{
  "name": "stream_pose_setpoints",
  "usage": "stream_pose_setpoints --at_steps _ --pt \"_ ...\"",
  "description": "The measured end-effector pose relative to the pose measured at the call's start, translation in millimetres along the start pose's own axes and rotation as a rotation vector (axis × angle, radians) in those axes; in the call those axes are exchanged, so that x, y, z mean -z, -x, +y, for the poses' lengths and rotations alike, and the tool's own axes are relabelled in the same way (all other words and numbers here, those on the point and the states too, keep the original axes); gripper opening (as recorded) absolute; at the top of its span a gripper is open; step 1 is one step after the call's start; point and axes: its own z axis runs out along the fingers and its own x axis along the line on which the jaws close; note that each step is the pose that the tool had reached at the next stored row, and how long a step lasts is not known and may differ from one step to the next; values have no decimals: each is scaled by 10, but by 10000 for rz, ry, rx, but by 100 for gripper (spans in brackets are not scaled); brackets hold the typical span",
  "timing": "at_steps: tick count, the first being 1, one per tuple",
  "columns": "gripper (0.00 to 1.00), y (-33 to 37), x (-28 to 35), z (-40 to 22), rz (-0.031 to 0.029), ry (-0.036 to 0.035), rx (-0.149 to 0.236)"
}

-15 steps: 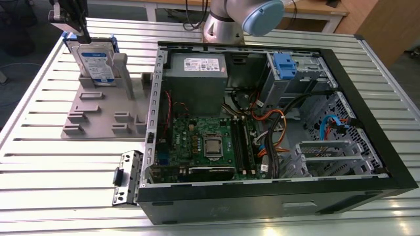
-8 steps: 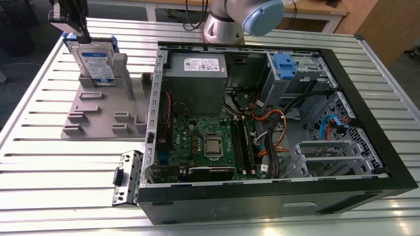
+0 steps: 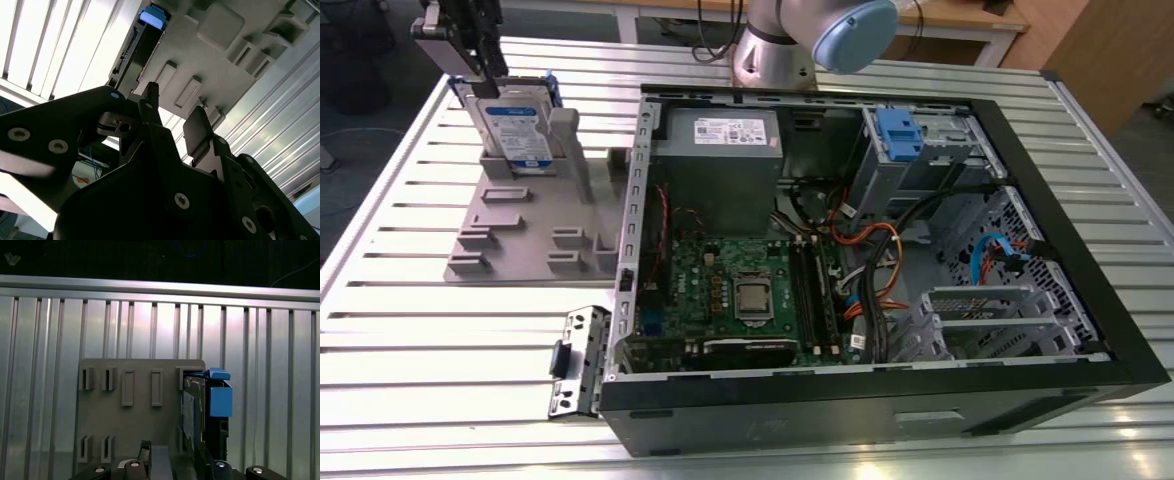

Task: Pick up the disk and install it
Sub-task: 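Pick up the disk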

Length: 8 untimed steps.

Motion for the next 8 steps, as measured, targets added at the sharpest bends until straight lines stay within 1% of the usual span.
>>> stream_pose_setpoints --at_steps 1,8 --pt "47 0 0 0 0 0 5" --pt "47 0 0 0 0 1 36"
